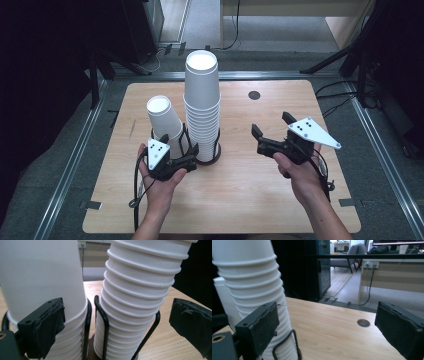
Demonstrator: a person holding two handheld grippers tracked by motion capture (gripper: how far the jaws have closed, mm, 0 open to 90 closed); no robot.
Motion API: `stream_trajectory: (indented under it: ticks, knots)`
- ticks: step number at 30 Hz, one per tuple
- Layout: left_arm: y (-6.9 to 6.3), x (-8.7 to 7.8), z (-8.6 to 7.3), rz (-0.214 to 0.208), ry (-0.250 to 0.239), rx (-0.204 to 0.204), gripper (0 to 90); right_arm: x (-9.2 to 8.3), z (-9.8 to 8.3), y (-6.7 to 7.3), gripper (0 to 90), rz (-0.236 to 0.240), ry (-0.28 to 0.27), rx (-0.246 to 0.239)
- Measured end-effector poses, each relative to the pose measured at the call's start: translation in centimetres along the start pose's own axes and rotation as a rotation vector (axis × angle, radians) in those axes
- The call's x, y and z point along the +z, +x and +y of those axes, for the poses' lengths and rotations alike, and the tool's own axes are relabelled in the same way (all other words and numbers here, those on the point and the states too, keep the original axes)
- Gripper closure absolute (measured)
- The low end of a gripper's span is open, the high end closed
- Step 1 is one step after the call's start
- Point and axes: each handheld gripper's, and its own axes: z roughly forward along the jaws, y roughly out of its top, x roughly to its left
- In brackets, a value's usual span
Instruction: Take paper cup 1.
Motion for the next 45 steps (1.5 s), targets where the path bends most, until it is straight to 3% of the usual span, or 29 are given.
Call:
stream_trajectory:
  ticks: [5,19,28,32,36,40,45]
  knots:
    - [-0.5,1.0,0.0,-0.011,0.004,-0.001,0.3,1.1,1.4,2.1,2.3,0.065,-0.033,-0.002]
    - [-1.8,3.0,1.1,-0.029,-0.026,0.031,0.3,4.8,4.9,6.8,1.4,0.153,-0.056,0.01]
    - [-2.6,4.6,1.4,-0.017,-0.032,0.049,0.3,7.0,6.2,8.6,1.4,0.179,-0.054,-0.003]
    - [-3.2,5.4,1.5,0.004,-0.031,0.061,0.3,8.2,6.5,9.2,1.4,0.179,-0.044,0.017]
    - [-3.2,5.7,1.7,0.012,-0.042,0.042,0.4,9.7,6.5,9.7,1.4,0.169,-0.021,0.014]
    - [-3.4,5.9,1.6,0.036,-0.046,0.073,1.8,10.9,6.4,9.8,2.2,0.17,-0.004,0.009]
    - [-3.5,6.0,1.6,0.041,-0.052,0.098,2.1,11.2,6.3,10.0,10.3,0.193,-0.013,0.018]
